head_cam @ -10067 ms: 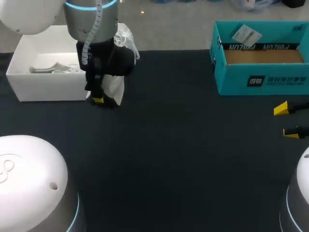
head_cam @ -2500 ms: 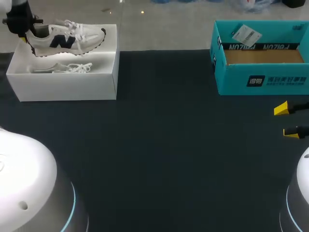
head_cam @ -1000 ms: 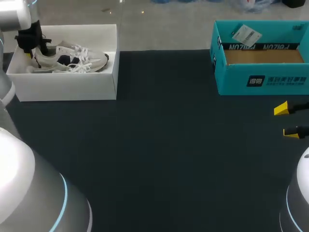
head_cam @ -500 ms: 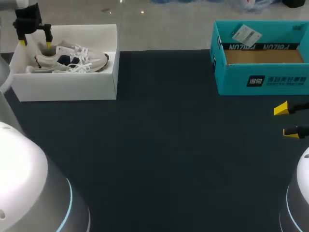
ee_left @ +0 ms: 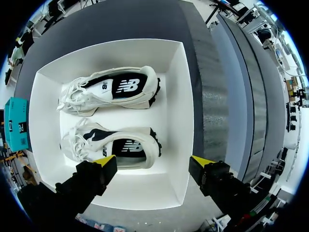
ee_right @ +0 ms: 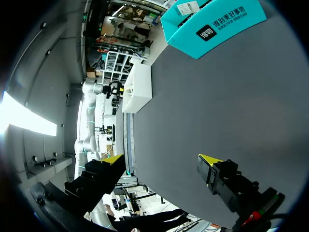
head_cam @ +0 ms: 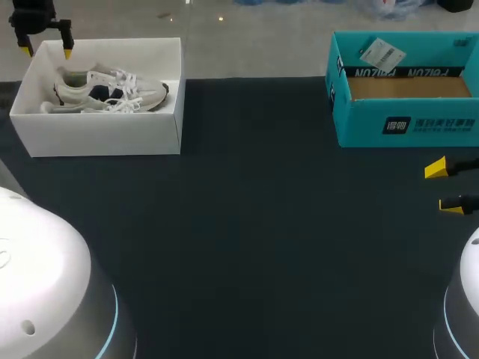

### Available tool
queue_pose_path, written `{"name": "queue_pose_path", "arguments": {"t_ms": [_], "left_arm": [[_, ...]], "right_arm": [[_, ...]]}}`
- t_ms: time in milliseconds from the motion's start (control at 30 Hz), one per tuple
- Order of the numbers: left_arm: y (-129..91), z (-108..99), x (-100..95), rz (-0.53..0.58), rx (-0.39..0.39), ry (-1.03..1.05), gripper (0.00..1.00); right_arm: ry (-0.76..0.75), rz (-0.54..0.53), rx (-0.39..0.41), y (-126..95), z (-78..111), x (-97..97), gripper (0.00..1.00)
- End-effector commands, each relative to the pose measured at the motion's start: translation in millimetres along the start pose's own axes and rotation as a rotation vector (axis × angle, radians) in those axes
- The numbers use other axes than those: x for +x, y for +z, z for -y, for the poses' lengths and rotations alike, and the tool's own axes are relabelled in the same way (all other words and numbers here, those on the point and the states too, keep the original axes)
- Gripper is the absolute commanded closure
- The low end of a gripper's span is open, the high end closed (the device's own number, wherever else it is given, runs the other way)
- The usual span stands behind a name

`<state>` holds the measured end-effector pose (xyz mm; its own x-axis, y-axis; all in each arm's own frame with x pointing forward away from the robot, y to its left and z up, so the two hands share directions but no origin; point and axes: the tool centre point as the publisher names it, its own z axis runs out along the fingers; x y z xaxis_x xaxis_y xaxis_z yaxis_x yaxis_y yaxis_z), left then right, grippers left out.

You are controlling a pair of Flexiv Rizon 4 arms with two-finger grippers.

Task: Take the shoe out of the shoebox, open the shoe tongue, remove and reinsert the insole, then place the shoe into the shoebox

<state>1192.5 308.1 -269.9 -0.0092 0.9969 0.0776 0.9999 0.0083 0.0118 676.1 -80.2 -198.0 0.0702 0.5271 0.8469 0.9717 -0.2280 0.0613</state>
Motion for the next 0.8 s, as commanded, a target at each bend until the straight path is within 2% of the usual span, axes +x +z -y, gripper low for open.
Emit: {"name": "queue_pose_path", "arguments": {"t_ms": [33,200,300,500,800], "left_arm": [[-2,17,-1.8,-0.005,-0.053,0.000,0.00],[-2,17,-1.8,-0.005,-0.053,0.000,0.00],[-9,40,-3.4,0.015,-0.088,-0.019,0.00],[-1,80,-13.9,-0.025,-0.087,-0.040,0.00],[1,114,-24.9,-0.056,-0.121,-0.061,0.00]], "right_arm": [[0.001,0.003,-0.002,0,1.5,0.2,0.00],[0.001,0.003,-0.002,0,1.5,0.2,0.00],[0.001,0.003,-0.002,0,1.5,0.2,0.00],[0.001,0.003,-0.002,0,1.5,0.2,0.00],[0.001,0.003,-0.002,0,1.5,0.2,0.00]]}}
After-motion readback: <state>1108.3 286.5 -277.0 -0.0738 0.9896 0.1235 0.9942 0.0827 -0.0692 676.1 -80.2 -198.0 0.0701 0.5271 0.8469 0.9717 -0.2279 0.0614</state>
